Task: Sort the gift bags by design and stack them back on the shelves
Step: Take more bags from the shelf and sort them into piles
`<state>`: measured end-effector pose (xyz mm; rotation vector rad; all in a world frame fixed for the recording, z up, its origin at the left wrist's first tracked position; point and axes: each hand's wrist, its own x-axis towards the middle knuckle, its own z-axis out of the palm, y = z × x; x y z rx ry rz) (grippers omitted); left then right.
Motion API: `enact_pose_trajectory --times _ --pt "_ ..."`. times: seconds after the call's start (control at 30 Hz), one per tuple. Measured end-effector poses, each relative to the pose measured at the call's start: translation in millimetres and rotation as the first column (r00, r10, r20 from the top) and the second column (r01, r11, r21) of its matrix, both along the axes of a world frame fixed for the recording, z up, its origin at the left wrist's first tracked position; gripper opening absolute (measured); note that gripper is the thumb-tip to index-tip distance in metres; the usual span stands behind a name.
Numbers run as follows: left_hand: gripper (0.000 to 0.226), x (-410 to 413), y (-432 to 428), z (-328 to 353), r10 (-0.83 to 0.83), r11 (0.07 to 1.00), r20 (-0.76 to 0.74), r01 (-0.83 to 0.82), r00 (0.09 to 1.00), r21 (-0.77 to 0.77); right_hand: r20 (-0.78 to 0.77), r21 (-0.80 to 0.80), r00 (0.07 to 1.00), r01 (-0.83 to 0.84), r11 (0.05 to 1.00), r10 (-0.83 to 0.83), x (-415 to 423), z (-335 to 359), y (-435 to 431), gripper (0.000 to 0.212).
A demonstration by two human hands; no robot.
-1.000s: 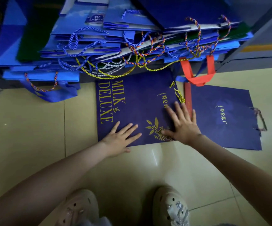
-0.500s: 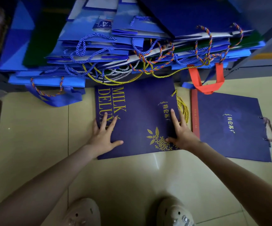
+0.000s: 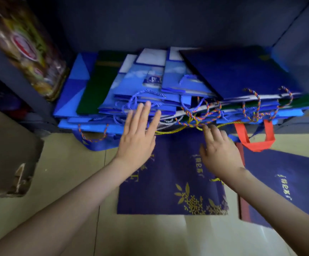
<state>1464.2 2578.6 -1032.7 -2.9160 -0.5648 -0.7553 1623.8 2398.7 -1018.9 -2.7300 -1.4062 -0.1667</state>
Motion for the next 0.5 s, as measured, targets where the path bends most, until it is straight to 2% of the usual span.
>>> enact_pose_trajectory --times 0.1,0.2,0.27,0.33,0.43,0.5 --pt "0.085 16 40 20 0.13 0.99 -0.121 -0.136 0.984 -0.04 0.208 0.127 0.967 -0.176 0.976 0.147 0 28 37 0.054" --pt "0.084 30 55 31 0.034 0.984 -0.324 -0.088 0.946 -0.154 0.333 0.208 0.932 -0.222 0.953 0.145 8 37 58 0.058" --pt "0.078 38 52 34 -0.015 0.977 -0.466 -0.087 0.885 -0.197 0.315 0.211 0.945 -0.161 0.964 0.089 22 38 61 0.068" --pt "0.076 45 44 39 0.018 0.974 -0.524 -0.134 0.852 -0.185 0.225 0.177 0.974 -0.018 0.984 -0.023 43 38 56 0.079" --pt "0.075 57 30 48 0.104 0.975 -0.476 -0.184 0.873 -0.123 0.097 0.032 0.984 0.148 0.988 -0.151 77 40 38 0.078" --pt "0.075 64 19 51 0.089 0.978 -0.406 -0.157 0.91 -0.138 0.085 -0.023 0.99 0.118 0.993 -0.115 90 44 27 0.06"
